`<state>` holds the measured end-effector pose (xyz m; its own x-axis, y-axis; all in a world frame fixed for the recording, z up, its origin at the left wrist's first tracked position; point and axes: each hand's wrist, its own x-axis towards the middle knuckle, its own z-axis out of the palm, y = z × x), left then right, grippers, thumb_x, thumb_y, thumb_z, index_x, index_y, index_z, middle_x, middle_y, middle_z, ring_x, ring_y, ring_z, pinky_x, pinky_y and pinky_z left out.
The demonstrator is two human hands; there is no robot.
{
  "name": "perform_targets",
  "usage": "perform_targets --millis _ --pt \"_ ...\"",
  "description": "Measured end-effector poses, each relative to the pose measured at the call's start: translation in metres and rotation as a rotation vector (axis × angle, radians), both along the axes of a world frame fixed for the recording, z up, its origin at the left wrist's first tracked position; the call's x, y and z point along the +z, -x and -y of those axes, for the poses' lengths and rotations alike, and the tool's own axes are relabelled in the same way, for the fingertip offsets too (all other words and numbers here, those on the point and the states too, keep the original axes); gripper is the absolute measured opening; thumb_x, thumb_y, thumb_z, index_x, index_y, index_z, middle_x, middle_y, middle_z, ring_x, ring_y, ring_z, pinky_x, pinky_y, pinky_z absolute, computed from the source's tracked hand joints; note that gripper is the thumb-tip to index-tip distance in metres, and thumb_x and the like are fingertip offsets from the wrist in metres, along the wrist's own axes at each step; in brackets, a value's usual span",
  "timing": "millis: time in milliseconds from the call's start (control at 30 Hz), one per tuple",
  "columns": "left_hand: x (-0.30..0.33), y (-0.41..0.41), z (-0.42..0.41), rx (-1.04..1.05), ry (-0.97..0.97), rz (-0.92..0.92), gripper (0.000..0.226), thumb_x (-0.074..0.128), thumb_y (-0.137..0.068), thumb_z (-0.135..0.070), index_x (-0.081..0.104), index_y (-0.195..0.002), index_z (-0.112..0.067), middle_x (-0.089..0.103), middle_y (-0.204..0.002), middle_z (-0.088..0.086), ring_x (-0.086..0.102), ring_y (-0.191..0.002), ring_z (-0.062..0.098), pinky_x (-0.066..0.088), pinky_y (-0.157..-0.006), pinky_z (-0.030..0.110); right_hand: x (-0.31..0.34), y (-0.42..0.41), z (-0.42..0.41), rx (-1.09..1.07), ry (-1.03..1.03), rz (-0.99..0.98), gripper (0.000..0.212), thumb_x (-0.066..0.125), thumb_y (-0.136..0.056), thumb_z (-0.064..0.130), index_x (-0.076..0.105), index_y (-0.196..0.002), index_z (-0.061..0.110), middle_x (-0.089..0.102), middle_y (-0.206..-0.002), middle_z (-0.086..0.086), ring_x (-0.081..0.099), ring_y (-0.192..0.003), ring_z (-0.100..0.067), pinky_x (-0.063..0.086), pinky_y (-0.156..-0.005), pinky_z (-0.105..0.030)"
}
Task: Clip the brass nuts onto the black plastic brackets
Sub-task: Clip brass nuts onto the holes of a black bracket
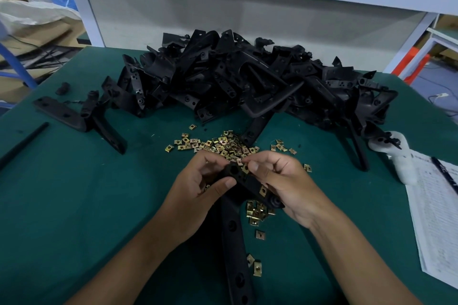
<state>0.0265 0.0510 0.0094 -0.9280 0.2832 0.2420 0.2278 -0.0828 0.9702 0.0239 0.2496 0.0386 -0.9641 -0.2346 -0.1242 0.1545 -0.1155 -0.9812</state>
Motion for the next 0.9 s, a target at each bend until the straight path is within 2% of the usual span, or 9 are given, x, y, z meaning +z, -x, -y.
perform_targets --millis 133,200,333,533,600,700,733,833,900 --pt "-0.0015 -0.0006 0.0005 -0.012 -0.004 0.009 0.017 0.072 -0.085 -0.04 0.061 -0.098 -0.038 0.074 -0.098 -0.007 0.069 -0.086 0.005 0.052 -0.073 0.015 0.0013 -0.0014 -0.0013 0.019 -0.008 -0.004 0.012 0.074 -0.083 0.026 0.08 -0.093 0.022 0.076 -0.079 0.001 0.072 -0.07 -0.012 0.057 -0.06 -0.022" --pt "-0.0019 -0.0008 0.0007 -0.016 0.006 0.013 0.017 0.072 -0.084 -0.042 0.061 -0.097 -0.039 0.073 -0.097 -0.006 0.068 -0.085 0.005 0.051 -0.071 0.016 0.0027 -0.0015 -0.0027 0.04 -0.015 -0.01 0.013 0.076 -0.083 0.026 0.08 -0.094 0.021 0.077 -0.082 0.0 0.072 -0.072 -0.013 0.056 -0.062 -0.022" --pt "-0.003 0.0008 0.001 0.003 0.026 0.002 0.019 0.072 -0.083 -0.046 0.06 -0.096 -0.041 0.072 -0.096 -0.006 0.067 -0.084 0.005 0.051 -0.071 0.017 0.0027 -0.0001 -0.0038 0.022 -0.055 -0.026 0.031 0.08 -0.076 0.039 0.08 -0.1 0.019 0.078 -0.095 -0.008 0.073 -0.084 -0.02 0.058 -0.076 -0.029" --pt "-0.0073 0.0019 0.0011 0.073 -0.009 -0.024 0.02 0.074 -0.082 -0.046 0.061 -0.097 -0.041 0.07 -0.094 -0.007 0.067 -0.088 0.008 0.053 -0.074 0.021 0.0027 -0.0027 -0.0033 0.039 -0.109 -0.074 0.035 0.072 -0.085 0.046 0.077 -0.111 0.024 0.077 -0.105 -0.003 0.071 -0.107 -0.025 0.053 -0.1 -0.044" --pt "-0.0081 0.0033 0.0018 0.111 -0.016 -0.023 0.02 0.074 -0.081 -0.047 0.061 -0.096 -0.042 0.07 -0.094 -0.007 0.067 -0.09 0.009 0.053 -0.075 0.022 0.0028 -0.0044 0.0001 0.032 -0.147 -0.101 0.034 0.072 -0.084 0.047 0.077 -0.111 0.026 0.076 -0.11 -0.003 0.071 -0.108 -0.023 0.053 -0.097 -0.04" --pt "-0.0076 0.0038 0.0025 0.124 -0.011 -0.043 0.019 0.073 -0.082 -0.044 0.061 -0.096 -0.043 0.07 -0.094 -0.012 0.066 -0.09 0.004 0.052 -0.076 0.018 0.005 -0.0069 0.0021 0.044 -0.189 -0.137 0.043 0.074 -0.078 0.06 0.078 -0.109 0.031 0.077 -0.105 0.0 0.072 -0.102 -0.016 0.053 -0.083 -0.022" --pt "-0.007 0.0036 0.0024 0.114 -0.006 -0.052 0.018 0.073 -0.082 -0.042 0.061 -0.096 -0.043 0.069 -0.093 -0.014 0.066 -0.088 0.002 0.051 -0.075 0.016 0.0055 -0.0069 0.0015 0.051 -0.186 -0.14 0.043 0.074 -0.078 0.06 0.078 -0.109 0.031 0.077 -0.106 -0.001 0.072 -0.102 -0.017 0.052 -0.083 -0.021" --pt "-0.0071 0.0028 0.0026 0.087 -0.015 -0.059 0.018 0.072 -0.084 -0.039 0.06 -0.096 -0.043 0.069 -0.091 -0.015 0.066 -0.086 0.002 0.051 -0.073 0.015 0.0059 -0.0056 -0.0007 0.068 -0.151 -0.12 0.037 0.072 -0.081 0.051 0.078 -0.109 0.028 0.076 -0.109 -0.006 0.07 -0.107 -0.023 0.052 -0.095 -0.034" --pt "-0.0078 0.0017 0.0022 0.095 -0.022 -0.065 0.018 0.072 -0.084 -0.039 0.06 -0.095 -0.044 0.07 -0.092 -0.015 0.066 -0.087 0.002 0.051 -0.074 0.016 0.0043 -0.0053 -0.0019 0.078 -0.127 -0.1 0.036 0.072 -0.08 0.045 0.078 -0.11 0.025 0.076 -0.11 -0.007 0.07 -0.108 -0.024 0.052 -0.098 -0.036"
